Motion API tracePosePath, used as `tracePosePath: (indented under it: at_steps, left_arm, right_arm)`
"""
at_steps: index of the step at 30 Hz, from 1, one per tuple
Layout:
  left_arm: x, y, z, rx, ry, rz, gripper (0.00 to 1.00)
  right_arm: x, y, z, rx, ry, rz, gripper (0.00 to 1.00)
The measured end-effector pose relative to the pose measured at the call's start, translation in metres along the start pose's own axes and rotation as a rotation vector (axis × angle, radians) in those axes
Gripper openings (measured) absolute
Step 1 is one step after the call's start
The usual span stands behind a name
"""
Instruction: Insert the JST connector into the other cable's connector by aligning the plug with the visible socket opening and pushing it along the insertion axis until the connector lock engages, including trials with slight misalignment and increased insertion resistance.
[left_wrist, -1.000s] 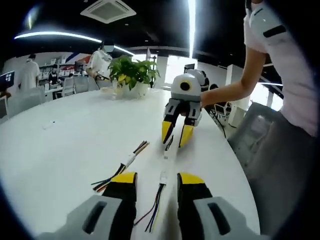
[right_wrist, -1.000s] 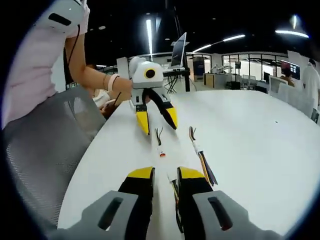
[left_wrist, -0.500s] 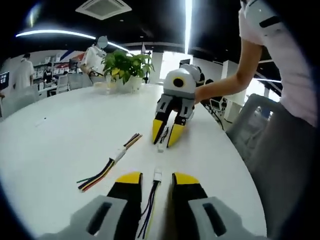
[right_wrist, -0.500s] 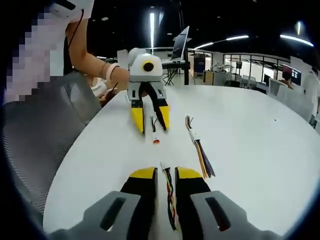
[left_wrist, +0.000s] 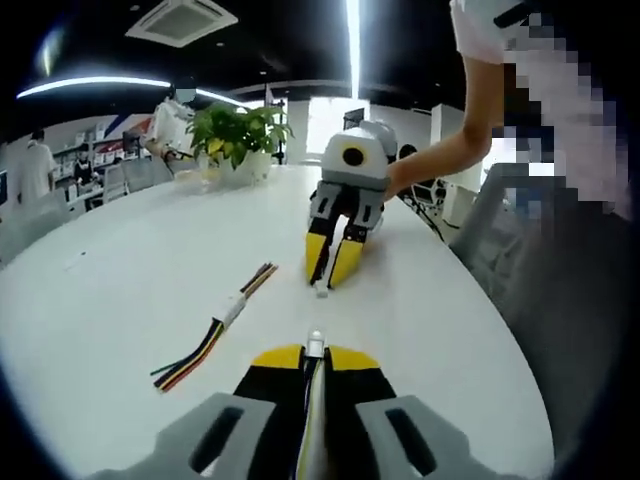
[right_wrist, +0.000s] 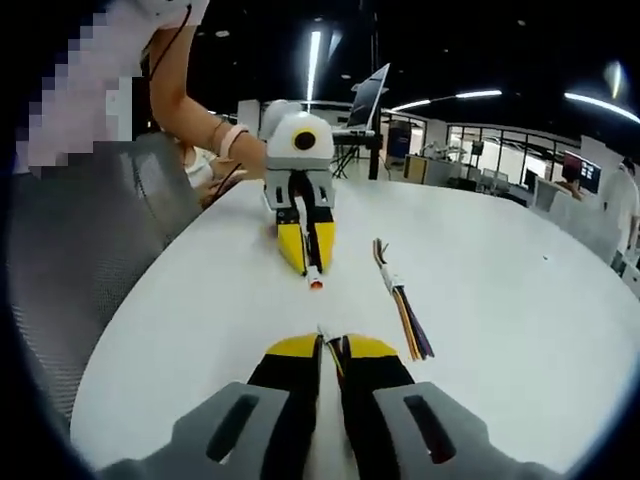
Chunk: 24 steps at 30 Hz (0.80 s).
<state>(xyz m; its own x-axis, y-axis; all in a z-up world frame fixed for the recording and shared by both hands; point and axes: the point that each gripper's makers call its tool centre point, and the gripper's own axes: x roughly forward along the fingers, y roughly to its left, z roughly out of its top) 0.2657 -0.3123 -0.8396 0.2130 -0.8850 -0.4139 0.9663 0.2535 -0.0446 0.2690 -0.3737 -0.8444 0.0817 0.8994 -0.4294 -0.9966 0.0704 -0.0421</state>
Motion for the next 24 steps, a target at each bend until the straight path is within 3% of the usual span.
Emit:
tracePosePath:
  at_steps: [12, 24]
  left_arm:
    - [0.0037, 0.0024, 0.0008, 0.007, -0.018, 0.0, 0.01]
    - [0.0069, 0.0045, 0.0007, 0.014, -0.023, -0.003, 0.01]
  right_arm:
    - [0.0051, -0.003, 0.0006, 0.015, -0.028, 0.006, 0.06]
    - [0.0071, -0.0045, 0.0007, 0.054, -0.011, 0.004, 0.04]
